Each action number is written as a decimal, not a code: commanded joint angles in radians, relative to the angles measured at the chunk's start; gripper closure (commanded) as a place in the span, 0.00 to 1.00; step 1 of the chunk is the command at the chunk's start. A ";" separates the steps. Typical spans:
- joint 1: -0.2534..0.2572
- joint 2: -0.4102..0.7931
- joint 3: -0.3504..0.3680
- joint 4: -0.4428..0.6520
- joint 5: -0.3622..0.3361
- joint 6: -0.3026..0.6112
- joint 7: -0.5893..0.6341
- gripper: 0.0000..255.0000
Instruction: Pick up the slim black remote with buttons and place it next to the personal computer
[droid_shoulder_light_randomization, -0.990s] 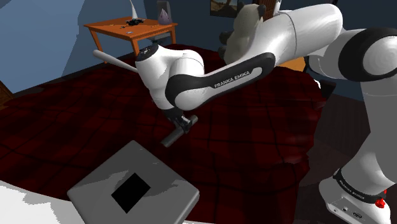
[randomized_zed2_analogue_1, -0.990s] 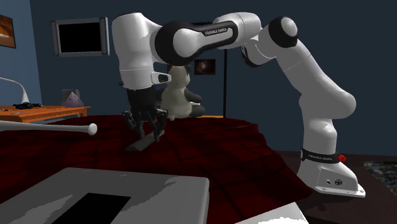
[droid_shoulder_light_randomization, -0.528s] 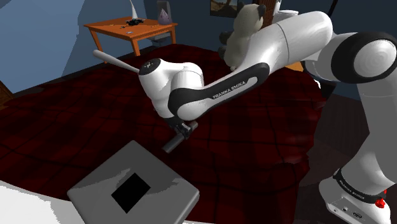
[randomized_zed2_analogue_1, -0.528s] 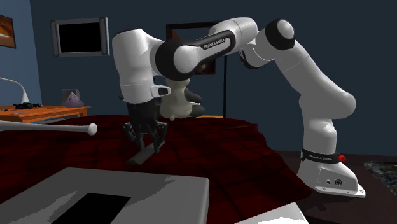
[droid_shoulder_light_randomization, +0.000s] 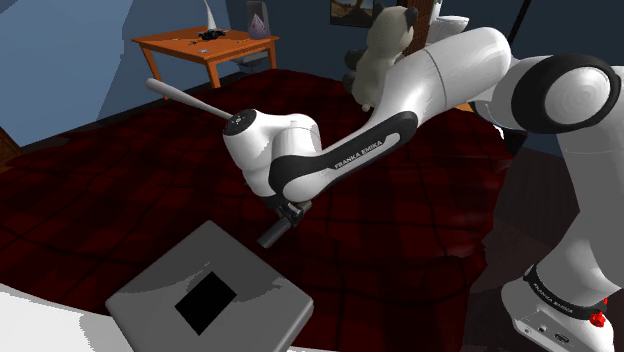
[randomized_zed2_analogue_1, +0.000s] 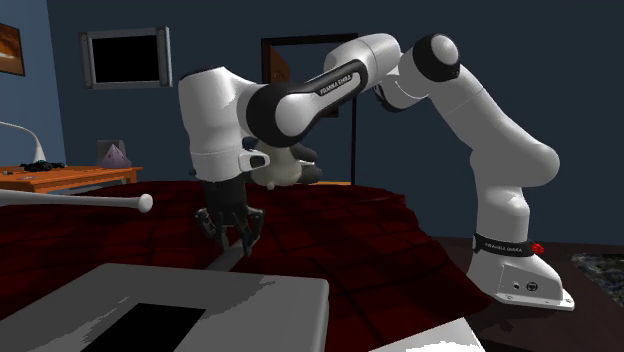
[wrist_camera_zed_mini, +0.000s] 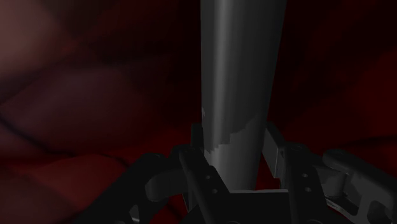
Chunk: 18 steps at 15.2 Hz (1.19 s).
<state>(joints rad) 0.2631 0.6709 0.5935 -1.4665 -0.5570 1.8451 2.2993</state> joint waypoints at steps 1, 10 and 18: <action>0.000 0.000 0.000 -0.001 -0.001 0.002 0.000 1.00; 0.000 0.000 0.000 -0.001 -0.001 0.002 0.000 0.00; 0.025 -0.020 0.015 0.094 0.023 -0.106 -0.021 0.00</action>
<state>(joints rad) 0.2879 0.6514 0.6077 -1.3731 -0.5344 1.7406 2.2782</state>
